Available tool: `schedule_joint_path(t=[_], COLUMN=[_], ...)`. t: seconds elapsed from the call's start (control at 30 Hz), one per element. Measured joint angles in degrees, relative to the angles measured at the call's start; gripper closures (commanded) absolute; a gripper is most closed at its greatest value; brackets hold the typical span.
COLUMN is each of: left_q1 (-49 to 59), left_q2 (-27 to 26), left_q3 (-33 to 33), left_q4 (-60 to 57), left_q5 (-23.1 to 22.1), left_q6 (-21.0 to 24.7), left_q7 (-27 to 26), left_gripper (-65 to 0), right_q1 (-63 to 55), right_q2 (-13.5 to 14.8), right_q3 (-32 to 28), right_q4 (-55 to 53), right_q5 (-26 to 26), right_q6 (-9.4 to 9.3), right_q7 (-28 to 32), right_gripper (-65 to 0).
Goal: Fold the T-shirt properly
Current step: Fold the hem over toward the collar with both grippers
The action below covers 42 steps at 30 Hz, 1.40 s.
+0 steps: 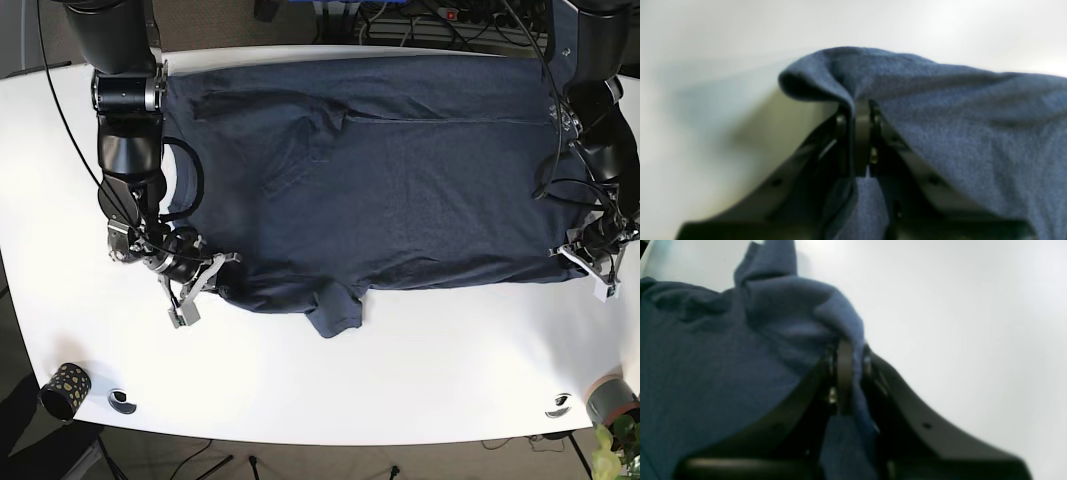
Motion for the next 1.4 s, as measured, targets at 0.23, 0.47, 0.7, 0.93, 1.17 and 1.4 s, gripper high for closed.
schedule_joint_path(t=[0.23, 0.47, 0.7, 0.93, 1.17, 1.4], left_q1=[2.43, 8.92, 13.49, 20.33, 25.53, 32.0], left_q2=[3.72, 6.4, 7.13, 7.1, 7.08, 6.88], left_q3=[-0.02, -0.09, -0.04, 0.02, 0.09, 0.15], left_q4=[14.8, 33.48, 43.52, 51.49, 53.81, 57.18], left_q5=[-0.44, -0.59, -1.18, -1.27, -1.6, -1.4], left_q6=[-3.69, -3.91, -4.13, -4.26, -4.31, -4.28], left_q7=[6.99, 13.73, 17.14, 17.86, 18.01, 17.99], left_gripper=[0.0, 0.0, 0.0, 0.0, 0.0, 0.0], right_q1=[-3.93, -9.05, -15.65, -24.15, -31.34, -37.97], right_q2=[0.11, 0.35, 0.07, 0.07, 0.11, -0.33], right_q3=[4.81, 11.28, 15.3, 16.5, 18.34, 18.25], right_q4=[13.64, 27.65, 40.11, 50.38, 56.78, 60.78], right_q5=[0.28, -0.04, 0.79, 1.22, 1.22, 1.05], right_q6=[0.07, 0.09, 0.98, 1.11, 1.09, 1.11], right_q7=[-9.03, -18.88, -24.63, -25.44, -25.42, -25.59], right_gripper=[0.0, 0.0, 0.0, 0.0, 0.0, 0.0])
